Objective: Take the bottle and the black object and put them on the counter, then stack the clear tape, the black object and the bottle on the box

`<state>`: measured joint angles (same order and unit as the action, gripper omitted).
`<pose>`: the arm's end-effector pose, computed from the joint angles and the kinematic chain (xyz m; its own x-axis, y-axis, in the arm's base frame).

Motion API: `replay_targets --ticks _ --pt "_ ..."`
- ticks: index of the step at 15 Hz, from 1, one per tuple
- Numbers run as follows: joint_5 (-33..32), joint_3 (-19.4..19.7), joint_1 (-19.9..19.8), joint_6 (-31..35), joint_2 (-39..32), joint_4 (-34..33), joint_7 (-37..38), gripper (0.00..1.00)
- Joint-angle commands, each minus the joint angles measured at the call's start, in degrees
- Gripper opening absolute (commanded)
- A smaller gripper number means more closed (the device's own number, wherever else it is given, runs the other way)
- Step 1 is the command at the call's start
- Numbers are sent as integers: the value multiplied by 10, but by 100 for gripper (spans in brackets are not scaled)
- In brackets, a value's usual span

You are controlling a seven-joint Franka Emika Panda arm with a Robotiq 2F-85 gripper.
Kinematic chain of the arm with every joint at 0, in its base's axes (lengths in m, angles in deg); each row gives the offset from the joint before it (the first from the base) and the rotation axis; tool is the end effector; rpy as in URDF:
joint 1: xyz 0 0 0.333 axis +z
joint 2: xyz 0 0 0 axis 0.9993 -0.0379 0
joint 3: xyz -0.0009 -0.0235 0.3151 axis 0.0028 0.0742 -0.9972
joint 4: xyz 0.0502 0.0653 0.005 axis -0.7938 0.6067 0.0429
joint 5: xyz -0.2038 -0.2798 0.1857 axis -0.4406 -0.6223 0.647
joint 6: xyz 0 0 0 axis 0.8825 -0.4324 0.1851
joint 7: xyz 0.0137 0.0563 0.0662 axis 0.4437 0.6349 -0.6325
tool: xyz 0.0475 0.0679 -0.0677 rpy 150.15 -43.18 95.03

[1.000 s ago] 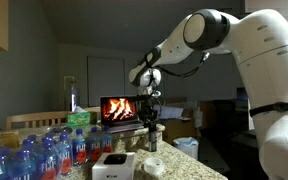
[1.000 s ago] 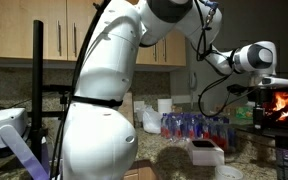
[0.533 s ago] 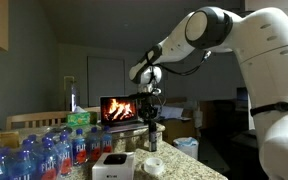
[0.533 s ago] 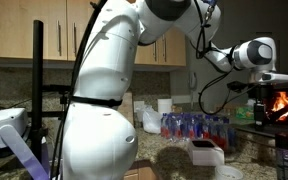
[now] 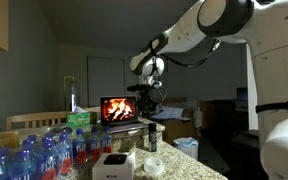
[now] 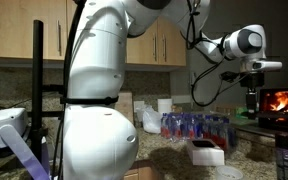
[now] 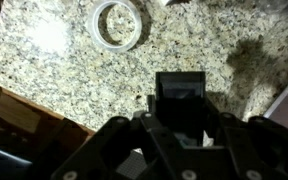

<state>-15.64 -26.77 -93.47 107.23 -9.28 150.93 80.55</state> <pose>0.5675 -0.1388 0.4795 0.1543 -0.9878 -0.0225 -0.9878 -0.1546 0.0168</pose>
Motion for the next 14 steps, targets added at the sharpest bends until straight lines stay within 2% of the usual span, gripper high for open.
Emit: replay_targets --ticks 1,6,9,10,14 --pt "13 -18 13 53 72 120 51 19" --pt "77 -47 24 126 118 271 118 19" --pt "84 -54 20 172 141 318 123 19" --pt "74 -56 20 143 99 277 109 44" --pt "74 -57 17 158 121 298 109 44"
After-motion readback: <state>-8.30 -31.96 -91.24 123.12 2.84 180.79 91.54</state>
